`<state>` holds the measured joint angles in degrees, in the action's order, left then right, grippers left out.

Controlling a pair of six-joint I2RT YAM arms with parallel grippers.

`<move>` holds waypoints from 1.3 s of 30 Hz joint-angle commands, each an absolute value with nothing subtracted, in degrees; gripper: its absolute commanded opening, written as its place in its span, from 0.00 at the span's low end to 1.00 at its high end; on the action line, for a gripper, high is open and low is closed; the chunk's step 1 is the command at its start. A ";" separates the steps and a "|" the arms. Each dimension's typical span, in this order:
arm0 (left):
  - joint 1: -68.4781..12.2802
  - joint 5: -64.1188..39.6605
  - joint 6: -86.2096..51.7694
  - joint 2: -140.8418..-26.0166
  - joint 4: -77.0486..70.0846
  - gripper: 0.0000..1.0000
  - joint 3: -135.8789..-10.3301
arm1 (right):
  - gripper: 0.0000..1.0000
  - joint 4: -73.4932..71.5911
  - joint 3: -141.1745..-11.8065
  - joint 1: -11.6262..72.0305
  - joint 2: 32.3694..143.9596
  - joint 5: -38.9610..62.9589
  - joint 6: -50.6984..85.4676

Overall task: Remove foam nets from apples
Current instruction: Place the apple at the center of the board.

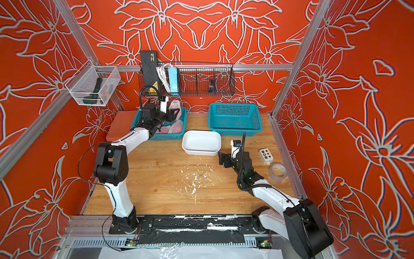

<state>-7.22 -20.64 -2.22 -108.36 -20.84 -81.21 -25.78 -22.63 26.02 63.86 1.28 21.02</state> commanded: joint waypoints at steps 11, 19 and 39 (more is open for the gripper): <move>-19.56 -17.50 -9.12 -73.79 -35.57 0.30 -41.40 | 0.91 -25.77 -22.20 26.37 61.22 2.53 21.09; -35.24 -10.39 -7.27 -61.05 -56.31 0.31 -11.90 | 0.91 -23.65 -22.68 26.52 57.13 10.54 22.19; -43.99 -15.29 -5.18 -107.31 -99.58 0.33 -18.02 | 0.92 -22.11 -17.46 32.12 51.29 22.77 17.80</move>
<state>-43.13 -14.35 -6.31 -104.71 -87.11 -16.43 -20.62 -16.73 31.40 50.33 20.53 19.46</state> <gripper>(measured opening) 0.573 0.919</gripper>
